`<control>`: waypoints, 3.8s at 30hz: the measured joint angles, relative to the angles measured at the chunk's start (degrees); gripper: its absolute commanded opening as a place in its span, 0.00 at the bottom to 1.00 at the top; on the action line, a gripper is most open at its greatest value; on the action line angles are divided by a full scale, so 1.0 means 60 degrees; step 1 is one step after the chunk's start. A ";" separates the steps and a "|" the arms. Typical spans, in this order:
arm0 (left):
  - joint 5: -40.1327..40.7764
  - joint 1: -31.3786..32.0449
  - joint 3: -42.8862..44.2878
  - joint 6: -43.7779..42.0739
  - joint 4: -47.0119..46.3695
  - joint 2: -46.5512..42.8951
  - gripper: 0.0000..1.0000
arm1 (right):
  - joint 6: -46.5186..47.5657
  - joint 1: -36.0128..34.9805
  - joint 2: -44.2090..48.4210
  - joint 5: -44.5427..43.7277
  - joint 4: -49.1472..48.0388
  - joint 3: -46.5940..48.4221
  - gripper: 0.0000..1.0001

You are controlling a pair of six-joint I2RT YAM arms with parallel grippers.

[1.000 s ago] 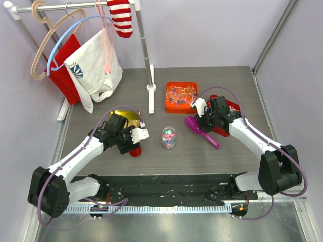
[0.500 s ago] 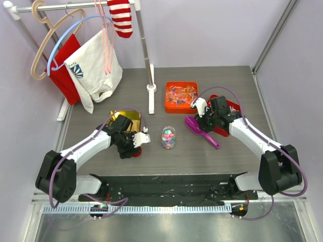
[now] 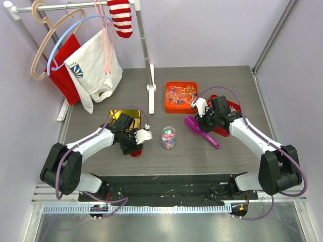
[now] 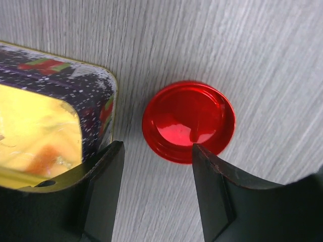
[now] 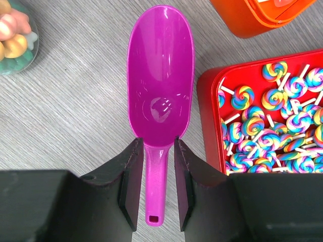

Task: Pack the candies
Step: Pick up the bottle lid at the center of the board, then close the bottle lid on the packing bottle.

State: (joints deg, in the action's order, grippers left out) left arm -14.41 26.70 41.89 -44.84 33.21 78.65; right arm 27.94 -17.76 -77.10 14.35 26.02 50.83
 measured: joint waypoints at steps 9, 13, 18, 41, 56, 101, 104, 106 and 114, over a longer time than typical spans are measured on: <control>0.0098 -0.0015 0.0197 0.0270 -0.0714 0.0794 0.31 | 0.0033 0.0000 0.0000 0.0062 0.0055 -0.0004 0.35; 0.0127 -0.0015 0.0317 0.0415 -0.0903 0.0991 0.09 | 0.0036 0.0000 0.0000 0.0076 0.0098 -0.0004 0.35; 0.0098 -0.0015 0.0321 0.0393 -0.0903 0.1002 0.00 | 0.0044 0.0000 0.0000 0.0146 0.0131 -0.0004 0.35; -0.2881 -0.0015 0.4426 0.3249 0.0426 -0.1836 0.00 | -0.1129 -0.0069 -0.0678 0.6929 0.3854 0.5373 0.62; -0.0914 0.1231 0.5231 0.4969 -0.0914 -0.0758 0.00 | -0.4758 -0.1005 -0.2029 0.8429 0.1279 0.5668 0.67; -0.1377 0.1366 0.8295 0.4350 0.1960 0.2025 0.00 | 0.5089 -0.5748 0.0652 -0.3920 0.0794 0.2674 0.70; -0.1843 0.1224 0.8925 0.4277 0.2743 0.2743 0.00 | 0.5421 -0.6091 0.0521 -0.4379 0.0619 0.2608 0.70; -0.2106 0.1082 0.9326 0.4211 0.3224 0.3118 0.00 | 0.5643 -0.6331 0.0514 -0.4761 0.0346 0.2481 0.70; -0.3045 0.0769 1.1107 0.4069 0.4630 0.4386 0.00 | 0.6320 -0.6969 0.0168 -0.5876 -0.0739 0.1628 0.68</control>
State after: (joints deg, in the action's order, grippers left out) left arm -32.69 31.31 108.53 -20.43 60.99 104.97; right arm 65.87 -59.57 -76.09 -20.91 21.58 60.60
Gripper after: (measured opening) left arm 0.009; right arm 0.693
